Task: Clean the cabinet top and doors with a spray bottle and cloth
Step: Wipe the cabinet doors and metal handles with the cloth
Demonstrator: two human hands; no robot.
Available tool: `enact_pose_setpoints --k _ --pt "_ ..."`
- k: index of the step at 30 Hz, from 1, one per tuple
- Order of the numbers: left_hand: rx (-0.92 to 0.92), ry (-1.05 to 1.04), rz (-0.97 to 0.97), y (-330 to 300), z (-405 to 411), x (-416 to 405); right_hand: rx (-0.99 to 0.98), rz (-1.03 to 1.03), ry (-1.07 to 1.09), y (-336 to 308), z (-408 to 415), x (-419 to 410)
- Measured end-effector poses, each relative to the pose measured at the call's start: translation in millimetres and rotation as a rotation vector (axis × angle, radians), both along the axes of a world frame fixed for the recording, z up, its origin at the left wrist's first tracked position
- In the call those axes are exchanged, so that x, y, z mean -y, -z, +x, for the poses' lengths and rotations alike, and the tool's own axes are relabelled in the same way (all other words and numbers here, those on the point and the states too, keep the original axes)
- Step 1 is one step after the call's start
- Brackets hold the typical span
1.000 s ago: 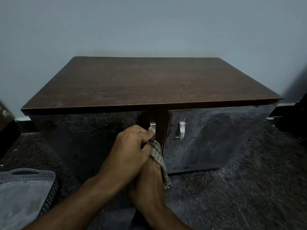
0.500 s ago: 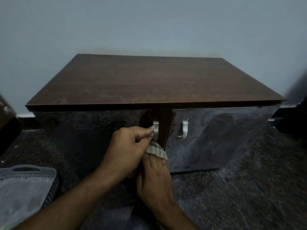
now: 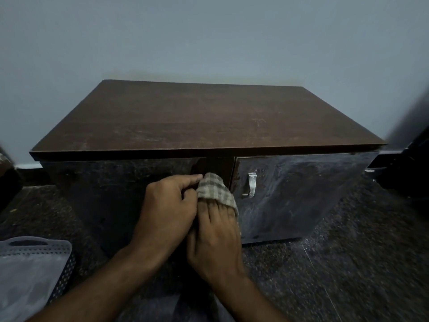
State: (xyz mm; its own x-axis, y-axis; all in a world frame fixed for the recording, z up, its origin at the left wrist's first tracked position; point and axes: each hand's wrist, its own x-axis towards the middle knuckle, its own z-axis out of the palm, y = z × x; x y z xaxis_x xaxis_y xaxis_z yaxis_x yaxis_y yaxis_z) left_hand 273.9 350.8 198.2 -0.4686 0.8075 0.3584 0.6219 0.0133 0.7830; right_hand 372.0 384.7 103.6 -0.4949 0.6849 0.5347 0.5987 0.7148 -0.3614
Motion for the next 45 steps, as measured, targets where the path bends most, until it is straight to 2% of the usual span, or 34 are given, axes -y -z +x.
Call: enact_pose_setpoints --k 3,8,15,17,20,23,25,29,31,33,36,41,43,45 --pt "-0.013 -0.018 -0.027 1 -1 1 0.032 0.012 -0.004 14 8 7" --pt "-0.048 -0.036 -0.026 -1 -1 1 -0.025 0.008 -0.025 -7 -1 -3" --pt "-0.128 -0.077 -0.088 1 1 5 0.057 -0.005 -0.093 20 16 8" --pt "-0.147 -0.044 -0.089 0 3 6 0.002 -0.032 -0.141 20 22 9" --pt "-0.154 0.054 -0.085 -4 9 7 -0.243 -0.051 -0.123 18 33 11" --pt "-0.163 0.144 -0.093 -2 17 6 -0.501 0.070 0.015 11 48 3" --pt "-0.150 0.182 -0.119 0 28 2 -0.573 0.141 0.068 1 59 -8" --pt "-0.045 0.193 -0.159 -3 49 -12 -0.568 0.097 0.018 -22 70 -27" --pt "0.035 0.199 -0.162 -5 57 -18 -0.541 0.166 0.044 -34 70 -33" --pt "0.080 0.210 -0.157 -5 64 -20 -0.591 0.202 0.113 -43 67 -43" --pt "0.106 0.192 -0.133 -4 71 -21 -0.707 0.127 0.188 -47 59 -57" --pt "0.124 0.190 -0.127 -1 68 -26 -0.769 0.147 0.269 -39 48 -59" --pt "0.110 0.184 -0.119 2 68 -27 -0.729 0.198 0.277 -32 43 -57" --pt "0.106 0.155 -0.094 6 68 -26 -0.602 0.270 0.275 -19 43 -54"
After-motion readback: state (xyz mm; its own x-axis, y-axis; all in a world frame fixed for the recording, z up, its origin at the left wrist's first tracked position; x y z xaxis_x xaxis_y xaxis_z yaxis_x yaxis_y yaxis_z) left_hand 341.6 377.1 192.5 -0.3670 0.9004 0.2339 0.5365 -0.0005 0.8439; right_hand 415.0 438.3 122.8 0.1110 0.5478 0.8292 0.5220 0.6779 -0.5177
